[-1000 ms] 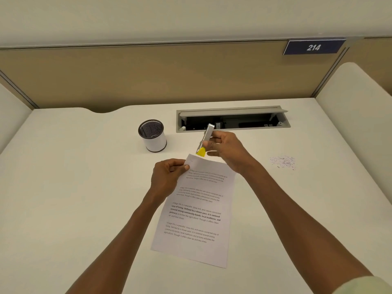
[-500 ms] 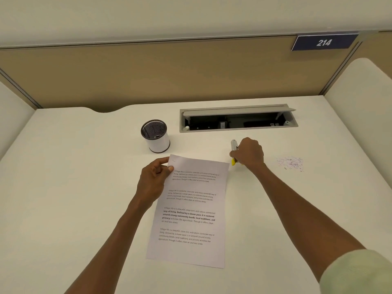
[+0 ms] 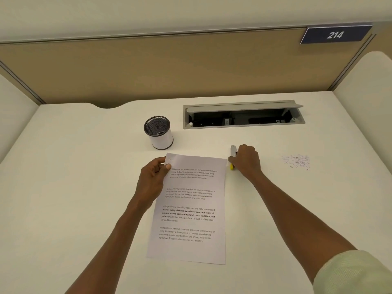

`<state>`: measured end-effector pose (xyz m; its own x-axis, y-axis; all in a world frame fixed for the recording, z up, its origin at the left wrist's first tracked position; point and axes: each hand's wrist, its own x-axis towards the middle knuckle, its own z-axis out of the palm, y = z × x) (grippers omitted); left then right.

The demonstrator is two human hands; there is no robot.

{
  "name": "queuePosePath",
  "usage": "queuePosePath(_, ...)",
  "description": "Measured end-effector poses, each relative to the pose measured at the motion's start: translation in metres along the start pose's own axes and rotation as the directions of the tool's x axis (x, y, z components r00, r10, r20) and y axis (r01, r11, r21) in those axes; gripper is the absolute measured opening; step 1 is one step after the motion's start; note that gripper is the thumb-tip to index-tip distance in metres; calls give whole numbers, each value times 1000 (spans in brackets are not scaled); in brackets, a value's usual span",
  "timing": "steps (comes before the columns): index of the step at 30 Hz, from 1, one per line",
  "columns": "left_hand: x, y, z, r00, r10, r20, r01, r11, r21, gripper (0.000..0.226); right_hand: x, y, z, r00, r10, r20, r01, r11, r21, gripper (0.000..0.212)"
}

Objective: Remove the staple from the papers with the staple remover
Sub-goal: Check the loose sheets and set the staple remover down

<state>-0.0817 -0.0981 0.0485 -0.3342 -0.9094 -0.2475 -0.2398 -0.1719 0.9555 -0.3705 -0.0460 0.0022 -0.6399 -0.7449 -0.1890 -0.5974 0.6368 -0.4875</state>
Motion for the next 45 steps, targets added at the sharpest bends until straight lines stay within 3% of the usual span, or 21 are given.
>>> queuePosePath(4, -4, 5, 3, 1000, 0, 21, 0, 1000, 3, 21, -1, -2, -4, 995, -20, -97, 22, 1000, 22, 47)
queuePosePath(6, -6, 8, 3, 1000, -8, 23, 8, 1000, -4, 20, -5, -7, -10, 986, -94, -137, 115, 981, 155, 45)
queuePosePath(9, -9, 12, 1, 999, -3, 34, 4, 1000, -19, 18, -22, -18, -25, 967, -249, 54, 197, 865, 461, 36)
queuePosePath(12, -16, 22, -2, 999, 21, 48, -20, 999, -37, 18, -40, -25, -37, 922, -312, 229, 150, 834, 531, 34)
queuePosePath(17, -29, 43, -9, 998, 65, 25, -61, 989, -131, 20, -59, -29, -67, 899, -355, 258, 116, 760, 639, 23)
queuePosePath(20, -40, 61, -10, 996, 83, -5, -83, 974, -209, 20, -69, -28, -83, 876, -421, 238, 45, 561, 827, 15)
queuePosePath(23, -49, 81, -13, 993, 114, -34, -119, 952, -281, 21, -82, -28, -88, 848, -462, 262, -33, 447, 894, 34)
queuePosePath(26, -59, 103, -15, 988, 137, -74, -155, 916, -370, 22, -96, -33, -94, 884, -429, 185, 37, 459, 888, 36)
queuePosePath(30, -74, 132, -15, 968, 213, -134, -250, 879, -407, 17, -111, -40, -121, 920, -390, 44, 124, 393, 911, 34)
queuePosePath(39, -102, 186, -18, 910, 378, -172, -415, 815, -404, 15, -154, -61, -181, 924, -356, -141, 237, 245, 940, 33)
queuePosePath(45, -108, 202, -25, 889, 423, -175, -456, 790, -409, 18, -177, -69, -200, 912, -360, -194, 280, 205, 938, 32)
